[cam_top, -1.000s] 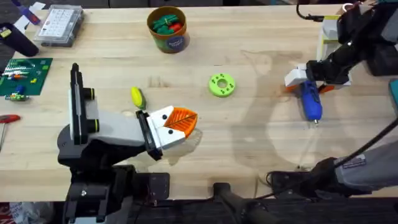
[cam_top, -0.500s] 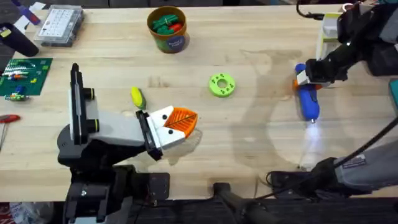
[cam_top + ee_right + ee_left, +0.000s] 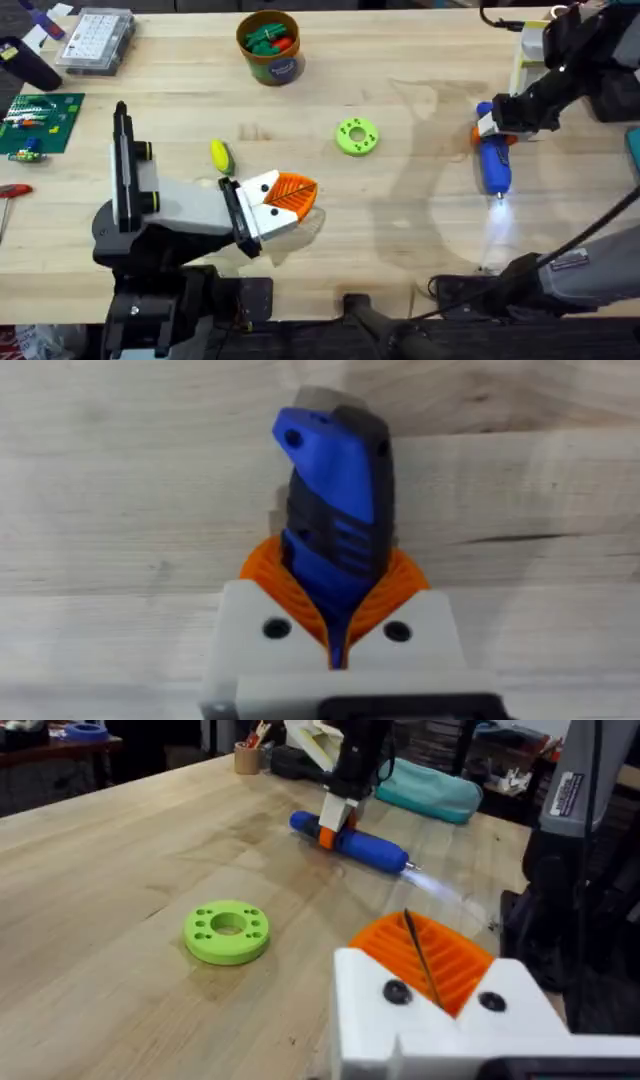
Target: Pick up the gripper from the table and insert it into the empty holder that is missing its gripper. Then pick up a screw, insert it into the mounting hole, and use the screwdriver to tighten it. Finally, clean up the table by picking up the vegetable and placing it into the bucket.
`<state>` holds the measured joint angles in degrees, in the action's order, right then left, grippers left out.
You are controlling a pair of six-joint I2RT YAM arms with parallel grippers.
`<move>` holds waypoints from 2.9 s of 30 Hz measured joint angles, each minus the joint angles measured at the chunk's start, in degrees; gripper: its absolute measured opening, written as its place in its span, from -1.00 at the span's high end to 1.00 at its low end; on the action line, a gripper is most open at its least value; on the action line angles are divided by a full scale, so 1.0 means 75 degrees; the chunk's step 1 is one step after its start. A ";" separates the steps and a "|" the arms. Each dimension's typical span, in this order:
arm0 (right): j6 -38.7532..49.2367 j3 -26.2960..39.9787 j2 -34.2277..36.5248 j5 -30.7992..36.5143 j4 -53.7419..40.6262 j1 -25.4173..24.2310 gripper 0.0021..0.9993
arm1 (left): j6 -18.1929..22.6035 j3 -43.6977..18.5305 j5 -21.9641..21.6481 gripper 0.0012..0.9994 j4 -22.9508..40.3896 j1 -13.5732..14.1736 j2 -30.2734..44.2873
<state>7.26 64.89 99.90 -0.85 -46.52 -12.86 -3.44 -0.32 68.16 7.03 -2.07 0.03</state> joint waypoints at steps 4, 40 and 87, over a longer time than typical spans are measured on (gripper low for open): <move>-0.0136 0.0451 -0.0014 -0.0091 -0.0431 0.0078 0.96 | 0.0000 0.0000 0.0003 0.99 0.0000 0.0000 0.0000; -0.1056 0.4137 -0.2621 -0.2302 0.1815 0.3632 0.96 | 0.0000 0.0000 0.0003 0.99 0.0003 0.0000 0.0000; -0.2456 0.1503 -0.2990 -0.7769 0.9633 0.6764 0.97 | 0.0000 0.0000 0.0003 0.99 0.0003 0.0000 0.0000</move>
<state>-11.16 76.16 77.47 -59.12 25.73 37.87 -3.44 -0.32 68.18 7.05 -2.07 0.03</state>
